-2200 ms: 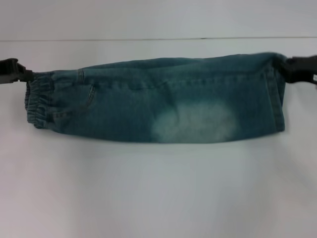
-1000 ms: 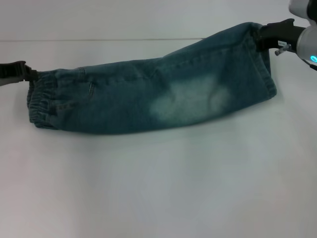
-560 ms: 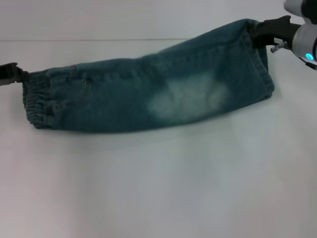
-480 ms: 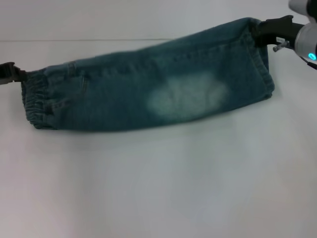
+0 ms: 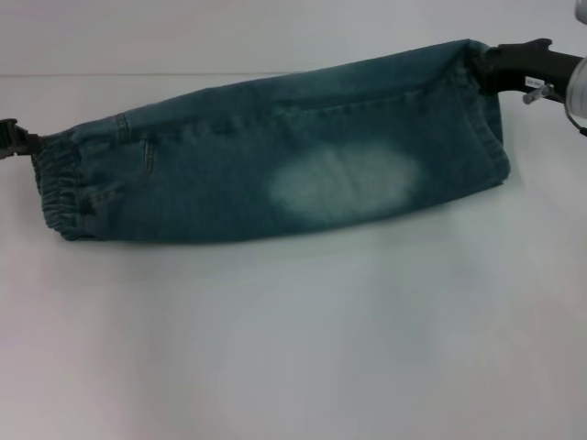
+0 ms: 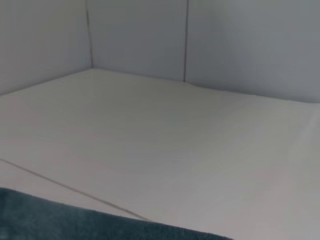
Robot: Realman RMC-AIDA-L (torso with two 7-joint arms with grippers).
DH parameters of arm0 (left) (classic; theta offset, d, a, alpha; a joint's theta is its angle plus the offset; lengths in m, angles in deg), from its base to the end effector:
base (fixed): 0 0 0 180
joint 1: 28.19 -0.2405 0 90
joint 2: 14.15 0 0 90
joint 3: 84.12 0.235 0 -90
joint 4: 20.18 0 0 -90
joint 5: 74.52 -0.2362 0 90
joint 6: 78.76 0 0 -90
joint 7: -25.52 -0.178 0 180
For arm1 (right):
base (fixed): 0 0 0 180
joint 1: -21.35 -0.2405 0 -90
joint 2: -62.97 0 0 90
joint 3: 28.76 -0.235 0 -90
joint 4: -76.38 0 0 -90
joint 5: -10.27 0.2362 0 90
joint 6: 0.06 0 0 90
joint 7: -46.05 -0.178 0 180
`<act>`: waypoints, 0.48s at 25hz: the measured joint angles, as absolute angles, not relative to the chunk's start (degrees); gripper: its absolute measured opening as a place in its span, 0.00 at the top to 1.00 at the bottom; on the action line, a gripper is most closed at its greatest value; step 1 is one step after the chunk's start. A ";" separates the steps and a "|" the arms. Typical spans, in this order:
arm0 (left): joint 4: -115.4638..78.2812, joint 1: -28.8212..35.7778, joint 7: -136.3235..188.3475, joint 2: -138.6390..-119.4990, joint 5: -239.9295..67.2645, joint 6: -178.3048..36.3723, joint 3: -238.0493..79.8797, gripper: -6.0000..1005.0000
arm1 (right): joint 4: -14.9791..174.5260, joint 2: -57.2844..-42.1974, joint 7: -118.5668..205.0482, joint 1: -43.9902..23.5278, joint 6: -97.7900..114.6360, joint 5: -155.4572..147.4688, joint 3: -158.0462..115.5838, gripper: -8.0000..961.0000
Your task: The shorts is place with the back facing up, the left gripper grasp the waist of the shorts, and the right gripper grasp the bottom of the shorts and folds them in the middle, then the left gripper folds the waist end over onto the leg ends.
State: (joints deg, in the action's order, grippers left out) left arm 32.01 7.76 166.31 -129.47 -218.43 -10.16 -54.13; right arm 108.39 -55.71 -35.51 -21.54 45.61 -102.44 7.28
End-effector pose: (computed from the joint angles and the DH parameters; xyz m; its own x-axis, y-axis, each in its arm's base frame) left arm -0.3189 0.4320 0.0937 0.2524 0.7647 0.5929 0.9414 -0.0524 -0.3332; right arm 0.2580 0.4894 0.0139 0.7949 -0.3372 -0.5044 -0.6054 -0.4963 -0.6223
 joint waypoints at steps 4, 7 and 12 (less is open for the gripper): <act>31.80 7.82 165.98 -129.67 -218.44 -10.10 -54.06 0.95 | 107.82 -55.86 -35.53 -21.51 43.07 -102.69 7.71 0.98; 31.72 7.97 165.41 -130.05 -218.28 -10.55 -54.05 0.95 | 106.88 -56.12 -34.89 -22.04 39.54 -102.70 9.86 0.98; 31.25 8.27 164.32 -130.35 -217.26 -11.74 -54.07 0.95 | 105.85 -56.46 -34.08 -23.52 34.98 -102.45 11.61 0.98</act>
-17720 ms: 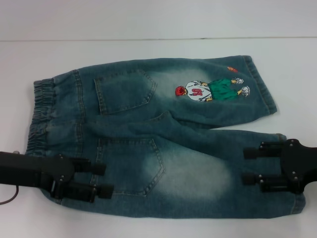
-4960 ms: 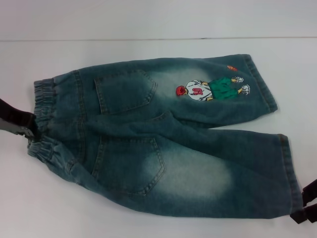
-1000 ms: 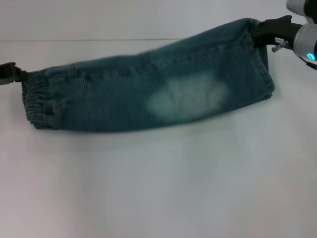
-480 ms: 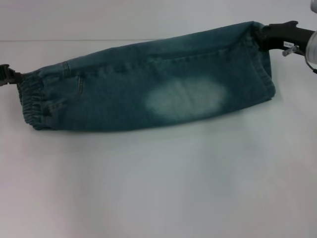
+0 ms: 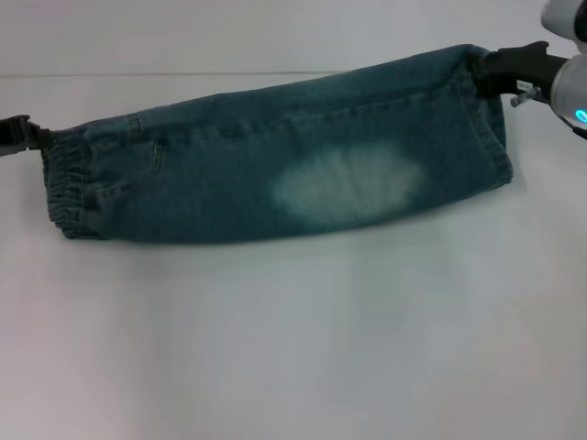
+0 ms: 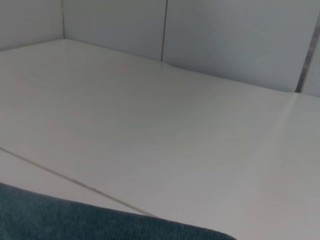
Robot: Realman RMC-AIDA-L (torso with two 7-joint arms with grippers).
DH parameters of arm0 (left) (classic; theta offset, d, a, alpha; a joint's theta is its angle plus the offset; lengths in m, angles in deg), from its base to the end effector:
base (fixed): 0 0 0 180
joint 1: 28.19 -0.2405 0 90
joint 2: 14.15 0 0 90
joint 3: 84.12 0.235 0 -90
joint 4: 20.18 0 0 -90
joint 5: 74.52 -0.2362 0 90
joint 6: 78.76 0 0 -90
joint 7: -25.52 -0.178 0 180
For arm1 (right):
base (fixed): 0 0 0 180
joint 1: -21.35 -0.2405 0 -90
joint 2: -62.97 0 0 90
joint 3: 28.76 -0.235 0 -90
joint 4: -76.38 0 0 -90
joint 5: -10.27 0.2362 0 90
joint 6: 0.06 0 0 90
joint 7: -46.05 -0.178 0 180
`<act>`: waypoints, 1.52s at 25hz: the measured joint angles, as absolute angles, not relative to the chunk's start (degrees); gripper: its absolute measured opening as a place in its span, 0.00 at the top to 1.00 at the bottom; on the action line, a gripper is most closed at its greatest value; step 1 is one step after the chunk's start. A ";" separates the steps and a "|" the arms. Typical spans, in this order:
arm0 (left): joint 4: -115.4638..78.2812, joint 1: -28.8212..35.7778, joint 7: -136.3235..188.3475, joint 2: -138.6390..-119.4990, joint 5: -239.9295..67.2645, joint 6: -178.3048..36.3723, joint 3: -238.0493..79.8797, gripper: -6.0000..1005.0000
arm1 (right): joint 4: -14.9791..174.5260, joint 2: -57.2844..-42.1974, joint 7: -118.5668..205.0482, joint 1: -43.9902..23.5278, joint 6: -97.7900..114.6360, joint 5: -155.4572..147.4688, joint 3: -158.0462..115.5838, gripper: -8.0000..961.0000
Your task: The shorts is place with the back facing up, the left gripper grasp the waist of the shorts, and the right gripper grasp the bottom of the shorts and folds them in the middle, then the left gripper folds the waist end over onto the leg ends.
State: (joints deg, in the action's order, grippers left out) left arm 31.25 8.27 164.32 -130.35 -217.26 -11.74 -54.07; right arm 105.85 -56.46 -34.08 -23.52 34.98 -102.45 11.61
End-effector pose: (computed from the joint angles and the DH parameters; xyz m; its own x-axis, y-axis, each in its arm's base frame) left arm -0.3136 0.4367 0.0855 0.2759 0.7517 0.5990 0.9398 -0.0801 -0.3323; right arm 0.2609 0.5014 0.0008 0.8348 -0.3529 -0.4225 -0.5469 -0.4438 -0.7099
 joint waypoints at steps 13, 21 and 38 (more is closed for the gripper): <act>25.89 10.30 161.39 -130.71 -216.56 -16.21 -51.81 0.93 | 99.64 -56.50 -33.46 -27.38 24.36 -102.64 14.91 0.86; 26.09 9.82 160.38 -131.90 -216.53 -19.91 -51.63 0.79 | 99.10 -56.37 -33.78 -26.84 23.85 -102.67 15.50 0.61; 27.99 8.10 159.84 -132.10 -216.24 -17.98 -51.58 0.09 | 101.29 -53.11 -43.27 -24.48 34.27 -103.21 18.09 0.10</act>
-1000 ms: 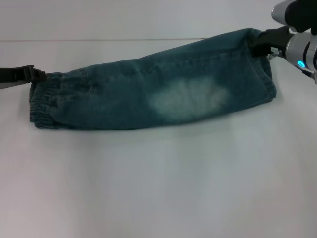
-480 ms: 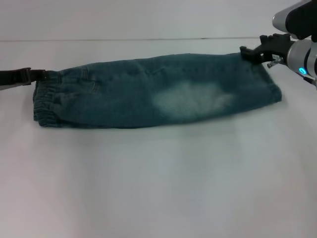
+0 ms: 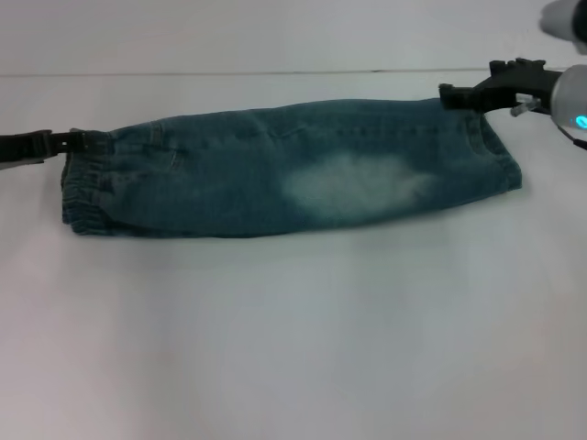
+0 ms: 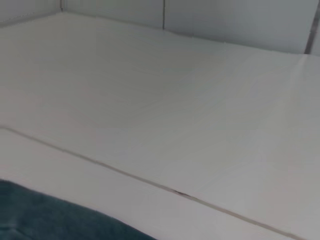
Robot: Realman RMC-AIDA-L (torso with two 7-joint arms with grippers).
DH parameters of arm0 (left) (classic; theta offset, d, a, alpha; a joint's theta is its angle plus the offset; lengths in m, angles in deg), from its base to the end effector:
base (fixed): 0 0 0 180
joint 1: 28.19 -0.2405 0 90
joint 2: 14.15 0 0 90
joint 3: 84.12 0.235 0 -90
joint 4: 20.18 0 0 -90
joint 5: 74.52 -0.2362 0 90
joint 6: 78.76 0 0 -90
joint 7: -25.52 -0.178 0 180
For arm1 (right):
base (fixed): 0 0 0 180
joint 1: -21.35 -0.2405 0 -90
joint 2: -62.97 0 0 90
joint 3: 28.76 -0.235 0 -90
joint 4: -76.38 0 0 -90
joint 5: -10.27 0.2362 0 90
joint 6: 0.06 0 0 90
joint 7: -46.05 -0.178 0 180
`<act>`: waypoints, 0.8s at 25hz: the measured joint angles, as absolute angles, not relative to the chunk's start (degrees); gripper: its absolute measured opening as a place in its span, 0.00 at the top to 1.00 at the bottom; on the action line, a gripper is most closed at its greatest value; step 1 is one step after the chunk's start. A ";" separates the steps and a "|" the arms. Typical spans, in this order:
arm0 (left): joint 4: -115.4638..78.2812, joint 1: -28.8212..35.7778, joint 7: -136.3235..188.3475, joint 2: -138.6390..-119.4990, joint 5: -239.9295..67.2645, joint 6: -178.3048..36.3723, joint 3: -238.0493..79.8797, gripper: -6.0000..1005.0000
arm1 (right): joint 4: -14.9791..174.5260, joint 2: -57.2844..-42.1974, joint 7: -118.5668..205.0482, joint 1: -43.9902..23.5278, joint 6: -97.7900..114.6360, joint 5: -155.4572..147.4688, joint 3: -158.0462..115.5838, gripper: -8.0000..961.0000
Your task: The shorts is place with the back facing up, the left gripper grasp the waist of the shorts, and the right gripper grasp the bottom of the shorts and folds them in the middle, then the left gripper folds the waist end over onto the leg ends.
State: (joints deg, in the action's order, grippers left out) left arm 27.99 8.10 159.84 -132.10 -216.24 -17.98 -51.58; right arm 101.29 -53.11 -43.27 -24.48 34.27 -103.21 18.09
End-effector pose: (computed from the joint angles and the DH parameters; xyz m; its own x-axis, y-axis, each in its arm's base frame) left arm -0.3179 0.4405 0.0598 0.3335 0.7411 0.5827 0.9178 -0.1139 -0.3805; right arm 0.2701 0.4994 -0.0065 0.7944 -0.4463 -0.4119 -0.5966 -0.4469 -0.6665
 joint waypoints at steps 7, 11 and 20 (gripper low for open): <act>33.85 4.91 154.78 -131.25 -213.13 -8.59 -51.59 0.07 | 111.99 -52.32 -48.07 -16.96 56.32 -101.39 10.97 0.01; 34.71 3.47 149.45 -130.40 -213.36 -2.44 -51.32 0.07 | 113.31 -49.84 -47.41 -12.91 73.72 -96.37 8.42 0.01; 34.69 1.17 144.60 -130.55 -213.78 -1.39 -49.49 0.07 | 113.43 -46.91 -42.48 -9.40 101.52 -101.48 9.29 0.01</act>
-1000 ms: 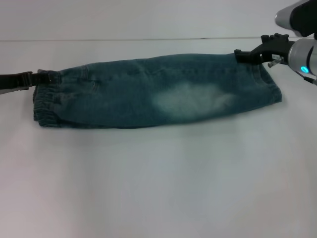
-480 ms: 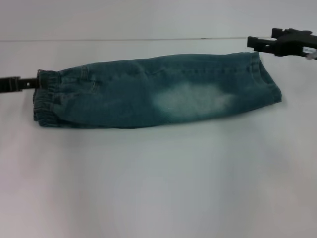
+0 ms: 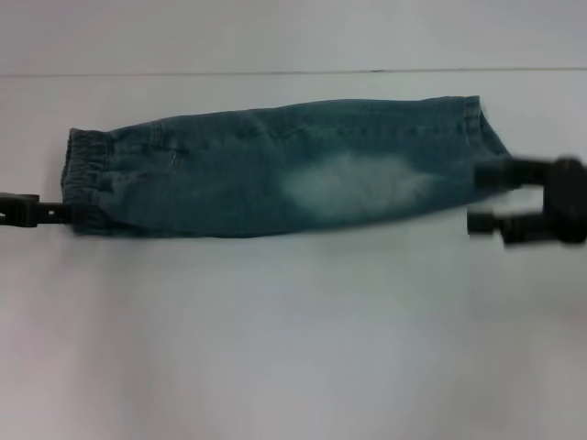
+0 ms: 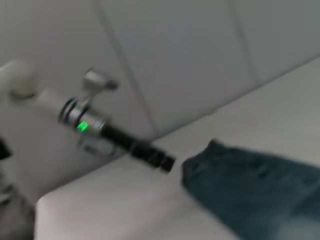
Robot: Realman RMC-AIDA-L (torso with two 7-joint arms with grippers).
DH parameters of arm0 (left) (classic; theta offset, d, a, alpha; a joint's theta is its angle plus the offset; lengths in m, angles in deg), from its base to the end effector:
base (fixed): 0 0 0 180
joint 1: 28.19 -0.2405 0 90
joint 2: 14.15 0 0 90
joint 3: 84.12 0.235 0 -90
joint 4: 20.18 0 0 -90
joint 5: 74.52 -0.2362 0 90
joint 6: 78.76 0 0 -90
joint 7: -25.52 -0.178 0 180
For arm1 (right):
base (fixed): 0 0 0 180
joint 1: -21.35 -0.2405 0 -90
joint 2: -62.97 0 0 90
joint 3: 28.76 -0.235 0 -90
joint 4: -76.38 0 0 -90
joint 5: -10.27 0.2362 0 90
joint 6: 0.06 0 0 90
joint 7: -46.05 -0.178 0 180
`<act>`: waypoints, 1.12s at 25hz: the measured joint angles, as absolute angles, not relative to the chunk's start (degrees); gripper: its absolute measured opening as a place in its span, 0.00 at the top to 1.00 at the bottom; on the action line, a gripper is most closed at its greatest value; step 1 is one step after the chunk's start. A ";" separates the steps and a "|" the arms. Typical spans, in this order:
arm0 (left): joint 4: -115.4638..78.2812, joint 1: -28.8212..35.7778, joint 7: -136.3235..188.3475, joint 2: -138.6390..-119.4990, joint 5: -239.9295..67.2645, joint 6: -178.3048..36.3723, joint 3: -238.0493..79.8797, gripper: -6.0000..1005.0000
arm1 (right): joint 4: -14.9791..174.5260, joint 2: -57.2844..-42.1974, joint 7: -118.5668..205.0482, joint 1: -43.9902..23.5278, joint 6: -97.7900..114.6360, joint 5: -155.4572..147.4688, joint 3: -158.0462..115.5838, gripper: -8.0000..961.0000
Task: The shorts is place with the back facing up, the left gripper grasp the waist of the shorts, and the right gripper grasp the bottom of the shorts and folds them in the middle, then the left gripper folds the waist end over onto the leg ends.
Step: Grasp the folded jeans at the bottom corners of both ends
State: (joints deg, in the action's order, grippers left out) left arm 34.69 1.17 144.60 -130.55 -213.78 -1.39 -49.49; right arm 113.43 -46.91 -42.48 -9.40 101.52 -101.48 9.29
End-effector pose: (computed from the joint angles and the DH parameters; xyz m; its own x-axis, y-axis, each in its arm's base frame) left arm -0.3264 0.3880 0.0701 0.5415 0.7521 0.3755 0.8247 -0.3886 -0.4110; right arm 0.2504 0.3470 0.0503 0.7442 -0.4140 -0.5242 -0.4954 -0.8685 -0.0174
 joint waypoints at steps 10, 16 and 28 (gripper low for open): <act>31.99 2.08 144.55 -130.70 -214.99 -9.51 -43.19 0.07 | 113.48 -49.02 -39.40 -8.96 103.35 -107.83 9.54 0.01; 27.85 4.67 144.89 -130.78 -218.58 -13.90 -42.63 0.07 | 113.23 -49.36 -39.52 -9.08 101.49 -107.90 9.66 0.02; 25.38 7.05 144.77 -131.16 -220.08 -15.65 -40.77 0.07 | 112.83 -50.37 -39.88 -9.73 96.02 -107.94 11.95 0.02</act>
State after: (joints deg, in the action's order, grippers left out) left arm 25.38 7.05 144.77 -131.16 -220.08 -15.65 -40.77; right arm 112.83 -50.37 -39.88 -9.73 96.02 -107.94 11.95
